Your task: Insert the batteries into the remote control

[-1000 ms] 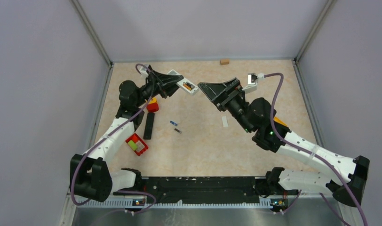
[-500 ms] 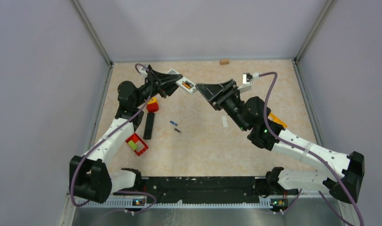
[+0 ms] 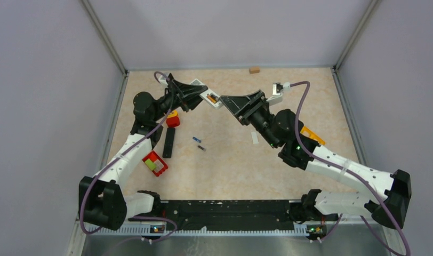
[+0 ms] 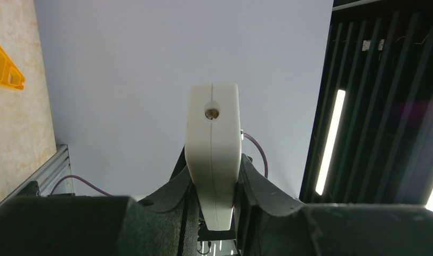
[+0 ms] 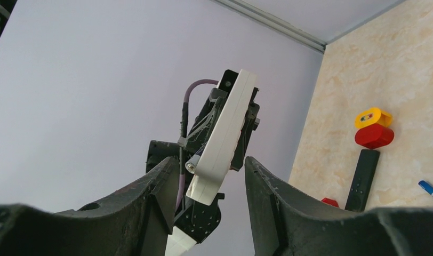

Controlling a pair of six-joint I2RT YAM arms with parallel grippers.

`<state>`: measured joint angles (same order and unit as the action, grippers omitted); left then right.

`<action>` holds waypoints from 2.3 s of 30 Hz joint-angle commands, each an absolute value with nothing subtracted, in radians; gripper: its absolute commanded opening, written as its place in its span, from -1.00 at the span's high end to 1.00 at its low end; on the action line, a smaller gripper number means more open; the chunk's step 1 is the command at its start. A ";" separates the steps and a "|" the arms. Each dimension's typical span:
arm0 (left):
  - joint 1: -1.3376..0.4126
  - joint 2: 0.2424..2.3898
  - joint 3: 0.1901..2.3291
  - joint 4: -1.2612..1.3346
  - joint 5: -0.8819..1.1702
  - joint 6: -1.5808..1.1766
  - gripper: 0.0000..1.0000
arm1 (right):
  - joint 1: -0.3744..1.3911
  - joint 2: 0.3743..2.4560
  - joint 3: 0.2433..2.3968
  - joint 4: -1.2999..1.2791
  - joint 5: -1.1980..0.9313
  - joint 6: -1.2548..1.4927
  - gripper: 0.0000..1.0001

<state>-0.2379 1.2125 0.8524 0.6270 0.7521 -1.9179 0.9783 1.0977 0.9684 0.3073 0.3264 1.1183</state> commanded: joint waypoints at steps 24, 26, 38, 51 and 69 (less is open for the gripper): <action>-0.238 1.231 0.940 0.785 0.876 -1.912 1.00 | 0.950 1.172 1.111 0.062 0.353 1.092 0.28; -0.238 1.226 0.941 0.781 0.878 -1.906 1.00 | 0.950 1.177 1.118 0.038 0.363 1.081 0.30; -0.238 1.197 0.953 0.683 0.927 -1.783 1.00 | 0.950 1.258 1.210 -0.150 0.444 0.827 0.38; -0.208 1.174 0.996 0.453 0.940 -1.549 1.00 | 0.953 1.474 1.365 -0.384 0.290 0.537 0.29; -0.183 1.112 0.976 0.063 0.929 -1.011 1.00 | 0.891 1.323 1.247 -0.187 -0.102 0.676 -0.39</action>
<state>-0.1810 1.1542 0.9466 0.0292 0.8768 -1.1191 0.9077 1.3846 1.3006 -0.2535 0.0906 0.6403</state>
